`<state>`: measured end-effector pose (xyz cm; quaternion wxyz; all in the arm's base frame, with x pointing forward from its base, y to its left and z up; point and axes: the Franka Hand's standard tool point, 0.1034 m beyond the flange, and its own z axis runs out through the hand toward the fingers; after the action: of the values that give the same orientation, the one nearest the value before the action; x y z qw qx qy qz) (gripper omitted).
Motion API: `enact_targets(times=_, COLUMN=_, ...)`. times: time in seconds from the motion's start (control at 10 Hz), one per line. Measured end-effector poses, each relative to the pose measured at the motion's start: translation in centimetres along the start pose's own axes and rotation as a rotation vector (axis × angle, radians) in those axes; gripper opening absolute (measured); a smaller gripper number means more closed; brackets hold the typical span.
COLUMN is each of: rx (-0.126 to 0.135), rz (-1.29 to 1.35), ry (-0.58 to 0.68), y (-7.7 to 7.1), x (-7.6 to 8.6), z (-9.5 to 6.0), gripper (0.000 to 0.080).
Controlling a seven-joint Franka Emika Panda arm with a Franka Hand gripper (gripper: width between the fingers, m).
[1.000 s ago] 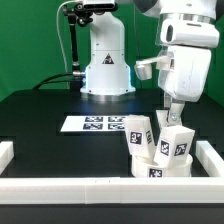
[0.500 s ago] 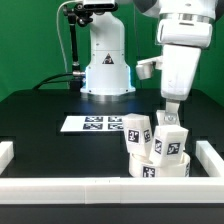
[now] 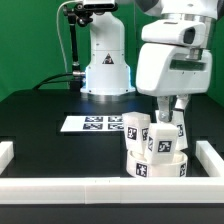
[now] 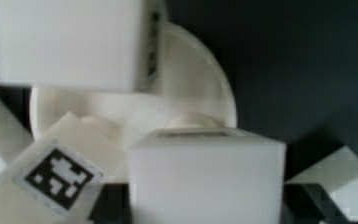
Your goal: Assemble stool
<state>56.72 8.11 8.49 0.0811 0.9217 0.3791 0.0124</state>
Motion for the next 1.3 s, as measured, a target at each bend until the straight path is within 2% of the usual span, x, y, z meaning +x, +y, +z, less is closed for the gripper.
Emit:
enact_targets(times=0.3, rx=0.049, rz=0.399, ry=-0.083, y=-0.64, x=-0.04, z=-0.14, gripper=0.034)
enact_targets(times=1.0, rx=0.053, rz=0.838, ry=-0.081, y=-0.91, x=0.27, z=-0.09, gripper=0.034)
enact_targets(times=1.1, rx=0.068, rz=0.947, ry=-0.085, y=-0.96, x=0.26, z=-0.07, gripper=0.034)
enact_targets(times=1.2, rx=0.125, rz=1.114, ry=-0.091, y=-0.71, x=0.0, z=0.02, gripper=0.034)
enact_targets(times=1.3, rx=0.154, rz=1.229, ry=-0.098, y=-0.62, x=-0.12, z=0.1, gripper=0.034)
